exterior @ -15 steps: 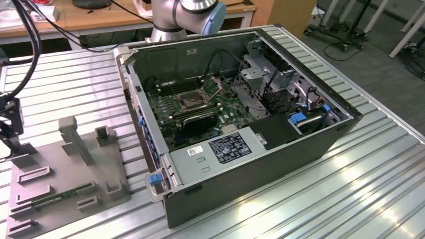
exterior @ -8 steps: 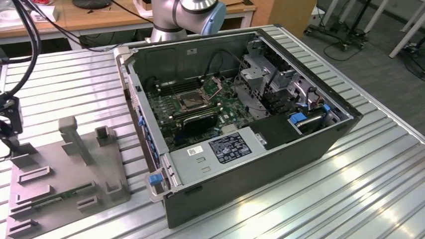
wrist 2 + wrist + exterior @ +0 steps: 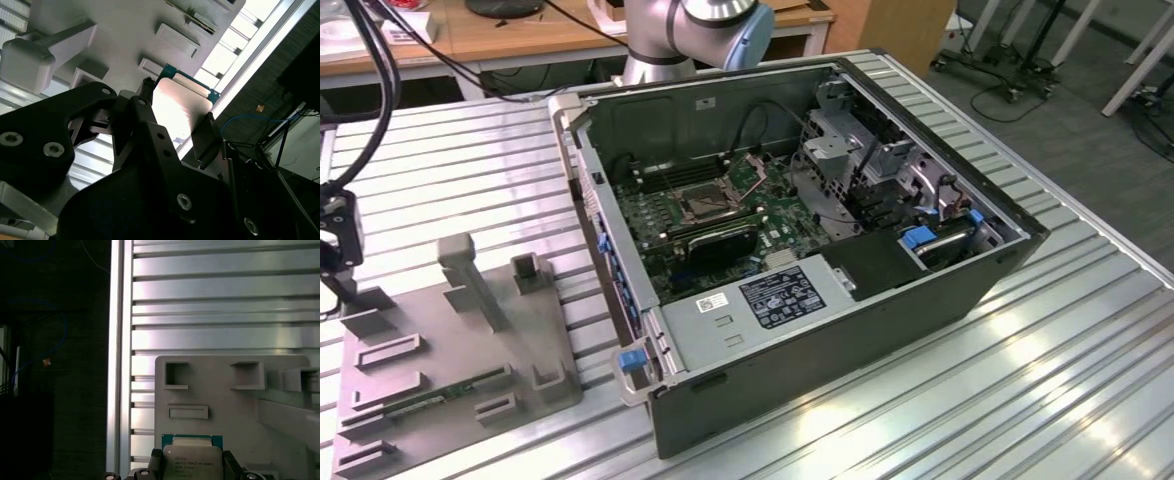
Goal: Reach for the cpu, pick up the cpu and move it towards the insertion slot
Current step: 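Pick up the cpu and move it towards the insertion slot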
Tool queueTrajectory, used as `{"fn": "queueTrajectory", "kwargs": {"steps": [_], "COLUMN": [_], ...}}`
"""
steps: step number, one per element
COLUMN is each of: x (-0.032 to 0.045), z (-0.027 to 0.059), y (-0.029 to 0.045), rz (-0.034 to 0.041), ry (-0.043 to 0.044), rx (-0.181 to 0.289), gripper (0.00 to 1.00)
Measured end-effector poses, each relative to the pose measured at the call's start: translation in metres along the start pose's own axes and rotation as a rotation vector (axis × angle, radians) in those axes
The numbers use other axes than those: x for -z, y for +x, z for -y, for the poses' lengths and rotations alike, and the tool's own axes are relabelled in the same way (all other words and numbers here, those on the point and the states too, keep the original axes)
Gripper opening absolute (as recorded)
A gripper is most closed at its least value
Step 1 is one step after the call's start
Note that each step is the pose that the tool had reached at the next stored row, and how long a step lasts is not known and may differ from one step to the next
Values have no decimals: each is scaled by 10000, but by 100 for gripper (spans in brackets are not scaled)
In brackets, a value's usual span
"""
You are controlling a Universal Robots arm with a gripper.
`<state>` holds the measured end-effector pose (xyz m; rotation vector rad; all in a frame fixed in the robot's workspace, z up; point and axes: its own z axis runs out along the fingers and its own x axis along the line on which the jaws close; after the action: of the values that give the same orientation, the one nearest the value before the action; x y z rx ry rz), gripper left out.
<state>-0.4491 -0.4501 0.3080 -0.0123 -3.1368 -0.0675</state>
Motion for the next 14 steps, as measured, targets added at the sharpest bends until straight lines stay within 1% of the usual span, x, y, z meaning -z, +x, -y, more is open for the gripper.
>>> {"fn": "queueTrajectory", "kwargs": {"steps": [14], "x": [37], "z": [-2], "y": [0], "rz": [0], "ry": [0], "rx": [0], "gripper": [55]}}
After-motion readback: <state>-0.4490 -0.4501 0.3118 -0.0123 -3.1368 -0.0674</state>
